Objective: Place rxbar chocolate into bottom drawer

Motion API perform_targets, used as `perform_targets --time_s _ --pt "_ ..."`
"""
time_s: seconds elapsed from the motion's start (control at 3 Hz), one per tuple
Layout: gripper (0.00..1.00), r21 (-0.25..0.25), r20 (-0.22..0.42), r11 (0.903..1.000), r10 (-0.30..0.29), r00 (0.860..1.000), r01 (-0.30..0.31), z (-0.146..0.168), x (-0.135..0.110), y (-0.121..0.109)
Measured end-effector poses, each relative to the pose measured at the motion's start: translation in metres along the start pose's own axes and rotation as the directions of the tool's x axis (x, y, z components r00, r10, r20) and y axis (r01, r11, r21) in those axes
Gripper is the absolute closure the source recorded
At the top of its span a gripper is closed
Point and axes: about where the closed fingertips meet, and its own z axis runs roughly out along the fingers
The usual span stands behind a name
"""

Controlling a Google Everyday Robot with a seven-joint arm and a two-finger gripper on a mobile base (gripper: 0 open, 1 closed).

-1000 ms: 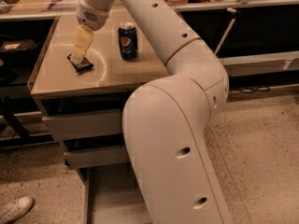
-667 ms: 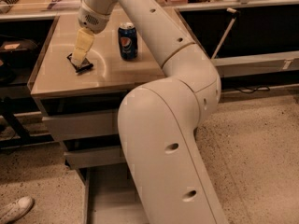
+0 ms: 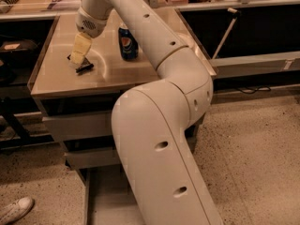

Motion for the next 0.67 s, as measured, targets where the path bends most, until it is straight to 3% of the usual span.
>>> perform_targets --time_s 0.67 --pt "0.0 0.0 -0.045 0.9985 0.054 0.997 -0.054 0.0248 0.0012 -0.0065"
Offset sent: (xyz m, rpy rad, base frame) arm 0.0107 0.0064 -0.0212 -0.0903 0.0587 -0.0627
